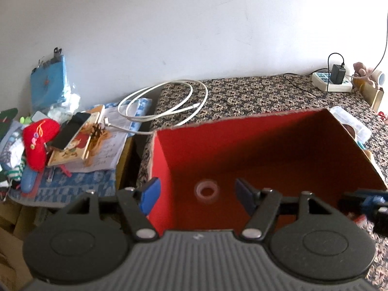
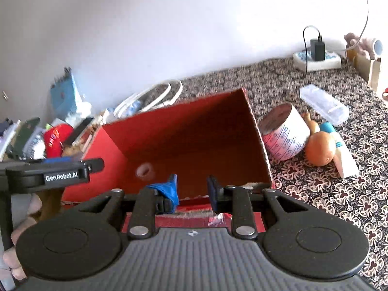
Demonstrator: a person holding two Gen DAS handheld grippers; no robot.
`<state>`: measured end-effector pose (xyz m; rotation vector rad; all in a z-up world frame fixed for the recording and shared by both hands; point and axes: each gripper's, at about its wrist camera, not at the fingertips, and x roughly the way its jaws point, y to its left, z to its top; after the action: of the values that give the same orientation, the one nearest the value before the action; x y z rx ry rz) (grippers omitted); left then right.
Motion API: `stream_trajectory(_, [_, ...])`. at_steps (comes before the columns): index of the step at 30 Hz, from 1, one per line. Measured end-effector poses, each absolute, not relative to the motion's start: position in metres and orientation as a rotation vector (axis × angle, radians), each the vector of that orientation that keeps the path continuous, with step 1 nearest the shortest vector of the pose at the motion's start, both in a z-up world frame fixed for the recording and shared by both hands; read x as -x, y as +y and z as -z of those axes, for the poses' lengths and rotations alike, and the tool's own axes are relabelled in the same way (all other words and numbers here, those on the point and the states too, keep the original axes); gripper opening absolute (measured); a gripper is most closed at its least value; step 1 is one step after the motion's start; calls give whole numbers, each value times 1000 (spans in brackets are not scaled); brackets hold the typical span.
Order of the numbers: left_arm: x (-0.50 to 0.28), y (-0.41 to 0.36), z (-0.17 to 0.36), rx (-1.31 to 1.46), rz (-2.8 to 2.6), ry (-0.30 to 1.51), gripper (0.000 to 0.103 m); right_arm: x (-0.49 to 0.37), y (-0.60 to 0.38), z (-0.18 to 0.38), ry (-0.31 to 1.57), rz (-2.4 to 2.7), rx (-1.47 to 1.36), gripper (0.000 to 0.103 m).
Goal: Organize rigid objects
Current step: 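Withdraw the right gripper from the box toward the pine cone, then grasp the brown pine cone with the right gripper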
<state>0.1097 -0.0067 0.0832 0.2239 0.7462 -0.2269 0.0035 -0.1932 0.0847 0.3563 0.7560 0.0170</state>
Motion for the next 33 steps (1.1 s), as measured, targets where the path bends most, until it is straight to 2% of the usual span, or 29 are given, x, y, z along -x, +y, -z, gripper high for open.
stream_trajectory(8, [-77,-1,-84,-239,205,753,71,17,-182,-79,764,-55,-252,11])
stream_trajectory(19, [-45,-7,-75,-243,164,791,74,33,-216,-61,816,-55,-404,13])
stream_trajectory(33, [6,-29,-17,-136,323,950,76,43,-257,-9,1068,-243,-577,17])
